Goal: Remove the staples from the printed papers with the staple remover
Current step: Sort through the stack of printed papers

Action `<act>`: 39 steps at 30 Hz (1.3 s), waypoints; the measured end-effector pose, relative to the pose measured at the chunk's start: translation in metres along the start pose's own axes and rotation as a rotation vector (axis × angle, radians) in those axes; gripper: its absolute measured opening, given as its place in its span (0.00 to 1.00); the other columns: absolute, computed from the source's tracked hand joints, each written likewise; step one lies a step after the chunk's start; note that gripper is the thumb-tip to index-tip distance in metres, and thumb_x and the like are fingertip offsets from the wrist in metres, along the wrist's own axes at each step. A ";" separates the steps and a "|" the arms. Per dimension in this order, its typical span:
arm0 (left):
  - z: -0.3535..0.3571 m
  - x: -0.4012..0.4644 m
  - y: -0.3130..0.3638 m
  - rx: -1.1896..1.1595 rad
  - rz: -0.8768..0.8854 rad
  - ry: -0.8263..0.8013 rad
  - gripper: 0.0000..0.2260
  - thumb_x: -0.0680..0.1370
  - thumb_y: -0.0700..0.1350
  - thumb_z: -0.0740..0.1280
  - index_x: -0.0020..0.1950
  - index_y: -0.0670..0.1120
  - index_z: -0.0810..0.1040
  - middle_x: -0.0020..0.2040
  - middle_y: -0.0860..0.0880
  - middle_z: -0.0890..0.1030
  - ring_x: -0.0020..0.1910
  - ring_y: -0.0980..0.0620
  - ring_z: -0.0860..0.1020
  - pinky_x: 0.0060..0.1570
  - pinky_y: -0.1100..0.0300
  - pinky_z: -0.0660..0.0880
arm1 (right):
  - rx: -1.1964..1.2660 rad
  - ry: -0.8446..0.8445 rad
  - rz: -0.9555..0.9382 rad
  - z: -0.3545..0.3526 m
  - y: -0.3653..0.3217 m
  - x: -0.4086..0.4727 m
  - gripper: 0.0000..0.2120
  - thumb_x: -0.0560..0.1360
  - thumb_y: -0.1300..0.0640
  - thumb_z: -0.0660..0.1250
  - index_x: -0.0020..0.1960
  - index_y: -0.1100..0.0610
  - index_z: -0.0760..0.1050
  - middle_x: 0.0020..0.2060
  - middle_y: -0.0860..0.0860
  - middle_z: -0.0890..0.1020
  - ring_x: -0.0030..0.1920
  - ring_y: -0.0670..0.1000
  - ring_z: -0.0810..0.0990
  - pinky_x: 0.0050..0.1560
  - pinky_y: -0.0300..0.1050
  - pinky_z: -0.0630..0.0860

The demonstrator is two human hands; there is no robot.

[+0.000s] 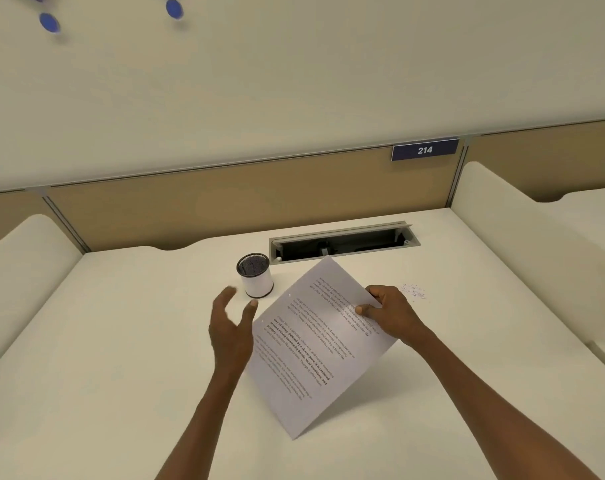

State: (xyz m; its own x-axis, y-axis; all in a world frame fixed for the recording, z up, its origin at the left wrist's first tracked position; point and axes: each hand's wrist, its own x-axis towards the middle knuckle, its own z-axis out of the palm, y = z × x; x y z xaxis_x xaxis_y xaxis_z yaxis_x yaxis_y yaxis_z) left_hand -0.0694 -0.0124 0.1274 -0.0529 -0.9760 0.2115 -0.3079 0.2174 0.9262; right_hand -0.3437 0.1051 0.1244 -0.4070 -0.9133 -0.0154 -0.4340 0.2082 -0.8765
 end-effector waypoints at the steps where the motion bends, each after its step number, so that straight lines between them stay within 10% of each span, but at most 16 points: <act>1: 0.003 0.003 0.013 0.015 0.073 -0.032 0.18 0.80 0.44 0.70 0.69 0.45 0.75 0.68 0.51 0.77 0.67 0.53 0.74 0.67 0.54 0.71 | -0.015 -0.010 -0.010 0.000 -0.003 0.000 0.01 0.74 0.57 0.71 0.45 0.54 0.80 0.42 0.50 0.84 0.40 0.52 0.82 0.40 0.43 0.76; 5: 0.021 0.005 0.054 -0.018 0.186 -0.221 0.14 0.80 0.43 0.69 0.66 0.48 0.80 0.64 0.55 0.80 0.63 0.58 0.76 0.58 0.67 0.74 | -0.092 -0.040 -0.038 -0.001 -0.014 0.002 0.01 0.74 0.56 0.71 0.46 0.53 0.80 0.42 0.49 0.83 0.39 0.49 0.82 0.39 0.42 0.76; 9: 0.038 0.001 0.061 -0.014 0.187 -0.306 0.16 0.80 0.48 0.69 0.67 0.48 0.80 0.66 0.51 0.80 0.65 0.54 0.77 0.61 0.60 0.74 | -0.183 -0.081 -0.078 -0.002 -0.024 0.003 0.02 0.75 0.54 0.70 0.48 0.50 0.79 0.44 0.46 0.82 0.40 0.47 0.82 0.40 0.38 0.75; 15: 0.040 -0.012 0.056 -0.071 0.087 -0.272 0.08 0.81 0.46 0.68 0.58 0.49 0.84 0.49 0.51 0.86 0.46 0.51 0.84 0.36 0.73 0.74 | -0.267 -0.148 -0.121 -0.006 -0.033 0.004 0.04 0.75 0.54 0.70 0.44 0.47 0.77 0.43 0.47 0.81 0.40 0.48 0.82 0.40 0.39 0.76; 24: 0.027 -0.013 0.038 -0.293 -0.144 -0.193 0.08 0.82 0.47 0.67 0.56 0.50 0.85 0.46 0.52 0.87 0.43 0.50 0.85 0.41 0.56 0.81 | -0.029 -0.177 -0.005 -0.034 -0.032 0.008 0.08 0.70 0.57 0.76 0.46 0.58 0.81 0.42 0.50 0.85 0.44 0.51 0.84 0.41 0.39 0.78; 39: 0.045 0.002 0.010 -0.479 -0.399 -0.024 0.07 0.80 0.42 0.70 0.57 0.45 0.84 0.46 0.52 0.86 0.37 0.61 0.83 0.34 0.70 0.77 | 0.325 -0.020 0.100 0.010 0.006 0.012 0.12 0.78 0.60 0.67 0.61 0.55 0.78 0.52 0.50 0.85 0.49 0.51 0.85 0.53 0.54 0.81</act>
State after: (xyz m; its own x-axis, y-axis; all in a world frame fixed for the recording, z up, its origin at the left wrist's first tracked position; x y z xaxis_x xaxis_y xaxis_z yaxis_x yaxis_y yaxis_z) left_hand -0.1153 -0.0130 0.1229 -0.0450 -0.9824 -0.1815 0.1512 -0.1863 0.9708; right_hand -0.3435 0.0915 0.1138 -0.4170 -0.9014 -0.1161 -0.1123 0.1778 -0.9776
